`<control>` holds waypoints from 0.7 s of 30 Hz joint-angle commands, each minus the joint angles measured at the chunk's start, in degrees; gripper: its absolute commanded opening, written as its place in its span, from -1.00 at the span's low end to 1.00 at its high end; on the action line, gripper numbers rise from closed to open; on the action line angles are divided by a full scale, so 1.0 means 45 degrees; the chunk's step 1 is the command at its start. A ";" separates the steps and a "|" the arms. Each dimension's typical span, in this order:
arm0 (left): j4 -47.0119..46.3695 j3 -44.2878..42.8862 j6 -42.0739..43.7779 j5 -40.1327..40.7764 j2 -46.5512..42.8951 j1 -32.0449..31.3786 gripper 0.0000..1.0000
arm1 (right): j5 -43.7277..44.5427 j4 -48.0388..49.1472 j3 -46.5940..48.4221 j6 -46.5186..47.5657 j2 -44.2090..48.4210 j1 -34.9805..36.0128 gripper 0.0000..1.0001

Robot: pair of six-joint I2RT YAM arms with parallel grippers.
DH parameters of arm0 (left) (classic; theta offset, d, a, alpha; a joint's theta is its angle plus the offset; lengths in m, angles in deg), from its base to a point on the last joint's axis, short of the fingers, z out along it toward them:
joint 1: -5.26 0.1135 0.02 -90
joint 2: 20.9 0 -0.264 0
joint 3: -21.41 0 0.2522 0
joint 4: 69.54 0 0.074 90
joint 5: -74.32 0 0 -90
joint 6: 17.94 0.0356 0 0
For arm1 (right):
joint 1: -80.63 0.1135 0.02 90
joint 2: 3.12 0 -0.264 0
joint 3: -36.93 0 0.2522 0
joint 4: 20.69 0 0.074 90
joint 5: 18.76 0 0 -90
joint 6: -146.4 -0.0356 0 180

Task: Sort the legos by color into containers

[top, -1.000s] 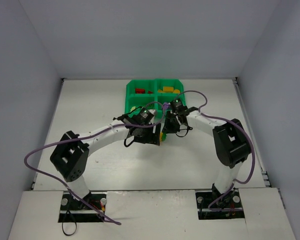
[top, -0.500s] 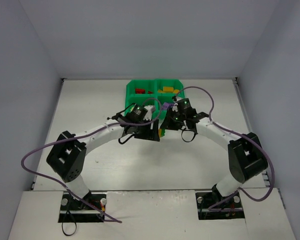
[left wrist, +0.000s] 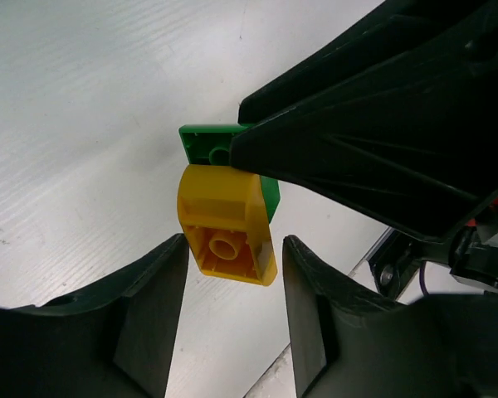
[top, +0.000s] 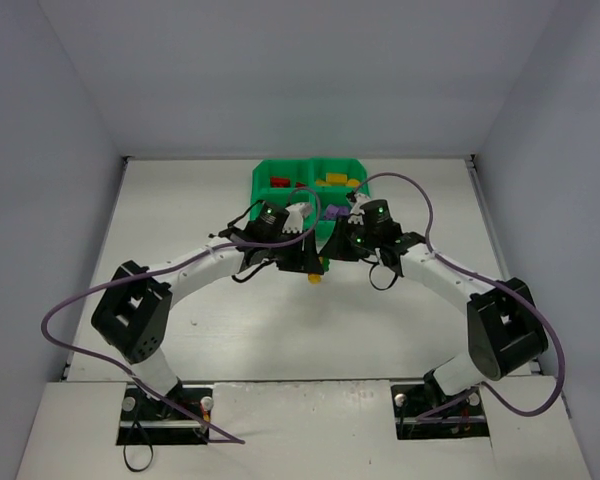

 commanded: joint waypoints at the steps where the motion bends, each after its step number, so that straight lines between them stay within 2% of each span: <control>1: -0.1273 -0.0048 -0.0301 -0.0889 -0.0676 0.0138 -0.16 | -0.0421 0.1070 0.0069 0.0184 0.0770 -0.0123 -1.00; 14: -0.1958 0.0206 -0.0829 -0.1692 -0.0383 0.0138 -0.21 | -0.0636 0.1461 -0.0068 0.0125 0.0907 -0.0240 -1.00; 15: -0.1977 0.0187 -0.0810 -0.1731 -0.0383 0.0158 -0.34 | -0.0656 0.1499 -0.0107 0.0145 0.0927 -0.0240 -1.00; 16: -0.1997 0.0168 -0.0829 -0.1750 -0.0402 0.0158 -0.69 | -0.0636 0.1519 -0.0184 0.0164 0.0927 -0.0259 -1.00; 18: -0.2017 0.0226 -0.0829 -0.1692 -0.0421 0.0235 -1.00 | -0.0617 0.1597 -0.0302 0.0281 0.0965 -0.0279 -1.00; 21: -0.2559 0.0518 -0.1023 -0.1730 -0.0616 0.0585 -1.00 | -0.0422 0.1617 -0.0595 0.0631 0.1063 -0.0376 -1.00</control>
